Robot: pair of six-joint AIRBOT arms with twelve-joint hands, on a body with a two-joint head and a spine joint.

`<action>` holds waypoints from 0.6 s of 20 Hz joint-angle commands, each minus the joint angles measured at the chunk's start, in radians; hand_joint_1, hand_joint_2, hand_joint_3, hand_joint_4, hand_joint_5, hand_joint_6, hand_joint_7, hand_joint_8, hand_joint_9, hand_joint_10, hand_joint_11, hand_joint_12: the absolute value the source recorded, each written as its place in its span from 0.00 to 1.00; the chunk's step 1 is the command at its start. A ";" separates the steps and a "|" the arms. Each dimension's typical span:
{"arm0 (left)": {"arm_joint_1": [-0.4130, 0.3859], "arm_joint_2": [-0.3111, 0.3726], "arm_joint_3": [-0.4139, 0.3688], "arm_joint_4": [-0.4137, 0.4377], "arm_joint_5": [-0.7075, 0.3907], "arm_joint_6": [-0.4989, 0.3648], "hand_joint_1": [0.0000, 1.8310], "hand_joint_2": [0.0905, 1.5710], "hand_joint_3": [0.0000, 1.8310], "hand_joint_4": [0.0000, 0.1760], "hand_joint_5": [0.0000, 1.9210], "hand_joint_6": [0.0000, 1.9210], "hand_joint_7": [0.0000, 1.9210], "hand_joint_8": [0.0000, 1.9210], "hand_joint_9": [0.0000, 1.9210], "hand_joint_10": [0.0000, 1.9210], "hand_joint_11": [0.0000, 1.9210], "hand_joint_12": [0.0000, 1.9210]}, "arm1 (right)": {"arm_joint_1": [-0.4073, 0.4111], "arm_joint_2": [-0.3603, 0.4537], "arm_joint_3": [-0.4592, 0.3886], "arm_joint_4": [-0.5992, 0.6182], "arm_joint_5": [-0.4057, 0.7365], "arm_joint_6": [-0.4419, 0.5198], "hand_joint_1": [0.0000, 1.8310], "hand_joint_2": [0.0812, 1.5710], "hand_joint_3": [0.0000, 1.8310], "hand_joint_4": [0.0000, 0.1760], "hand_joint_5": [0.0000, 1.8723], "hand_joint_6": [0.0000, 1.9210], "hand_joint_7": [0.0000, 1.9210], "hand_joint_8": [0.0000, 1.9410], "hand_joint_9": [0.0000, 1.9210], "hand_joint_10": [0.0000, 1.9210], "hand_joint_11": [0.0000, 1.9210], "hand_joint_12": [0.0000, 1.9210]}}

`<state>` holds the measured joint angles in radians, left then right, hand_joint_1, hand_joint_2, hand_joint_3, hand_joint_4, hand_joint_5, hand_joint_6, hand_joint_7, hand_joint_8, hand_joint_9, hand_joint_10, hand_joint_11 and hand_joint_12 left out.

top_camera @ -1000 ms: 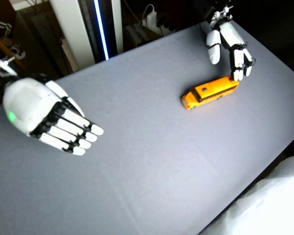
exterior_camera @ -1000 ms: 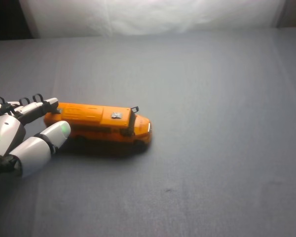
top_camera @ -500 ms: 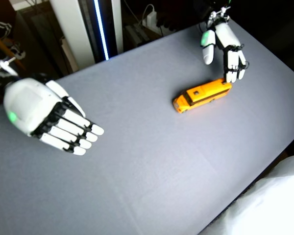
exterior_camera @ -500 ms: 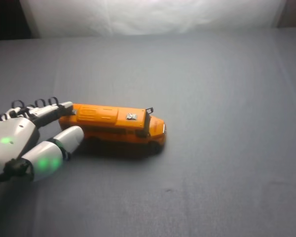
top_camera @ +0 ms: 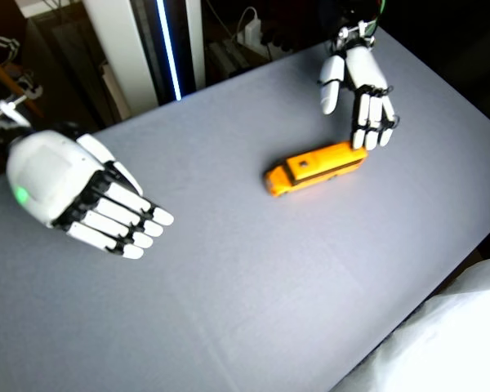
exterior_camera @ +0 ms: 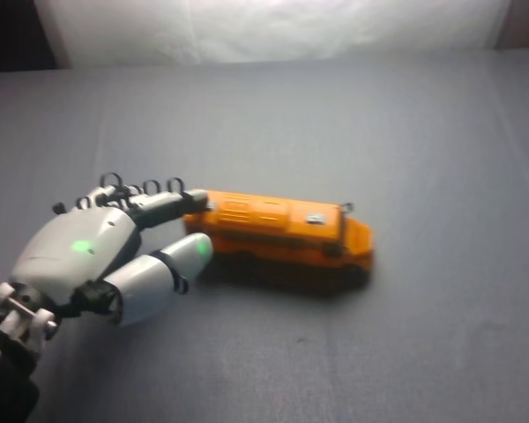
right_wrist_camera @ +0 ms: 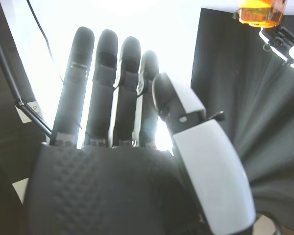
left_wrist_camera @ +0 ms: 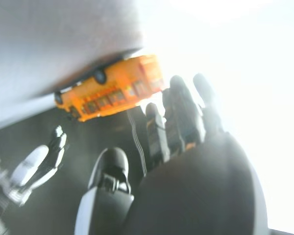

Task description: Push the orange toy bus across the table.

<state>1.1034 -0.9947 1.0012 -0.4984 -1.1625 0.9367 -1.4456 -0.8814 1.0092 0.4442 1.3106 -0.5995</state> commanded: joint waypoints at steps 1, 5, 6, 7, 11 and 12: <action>-0.013 -0.017 -0.002 0.036 -0.079 -0.033 0.00 0.86 0.00 0.73 0.23 0.00 0.23 0.00 0.24 0.00 0.07 0.28 | 0.002 -0.001 0.006 0.008 0.122 0.009 0.47 0.93 0.00 0.00 0.37 0.00 0.40 0.00 0.38 0.00 0.29 0.18; -0.016 -0.017 -0.008 0.048 -0.094 -0.033 0.00 0.86 0.00 0.66 0.23 0.00 0.24 0.00 0.24 0.00 0.06 0.28 | 0.002 -0.001 0.006 0.008 0.121 0.010 0.49 0.93 0.00 0.00 0.38 0.00 0.40 0.00 0.38 0.00 0.28 0.17; -0.016 -0.010 -0.009 0.047 -0.109 -0.033 0.00 0.86 0.00 0.62 0.22 0.00 0.23 0.00 0.24 0.00 0.06 0.28 | 0.002 -0.001 0.005 0.008 0.121 0.010 0.48 0.93 0.00 0.00 0.38 0.00 0.40 0.00 0.38 0.00 0.29 0.17; -0.016 0.002 -0.013 0.043 -0.126 -0.033 0.00 0.87 0.00 0.59 0.22 0.00 0.23 0.00 0.24 0.00 0.07 0.28 | 0.002 -0.001 0.005 0.008 0.121 0.010 0.48 0.93 0.00 0.00 0.38 0.00 0.40 0.00 0.39 0.00 0.29 0.17; -0.016 0.073 -0.043 0.033 -0.217 -0.013 0.00 0.86 0.00 0.40 0.19 0.00 0.19 0.00 0.23 0.00 0.02 0.35 | 0.001 0.000 0.005 0.008 0.122 0.017 0.39 0.93 0.00 0.00 0.37 0.00 0.40 0.00 0.36 0.00 0.24 0.17; -0.016 0.104 -0.060 0.035 -0.246 0.012 0.00 0.87 0.00 0.45 0.18 0.00 0.20 0.01 0.24 0.00 0.05 0.37 | 0.001 0.004 0.005 0.008 0.137 0.021 0.39 0.93 0.00 0.00 0.37 0.00 0.40 0.00 0.36 0.00 0.24 0.17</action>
<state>1.1007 -0.8890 0.9447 -0.5034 -1.2682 0.9482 -1.4475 -0.8810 1.0092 0.4442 1.3125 -0.5884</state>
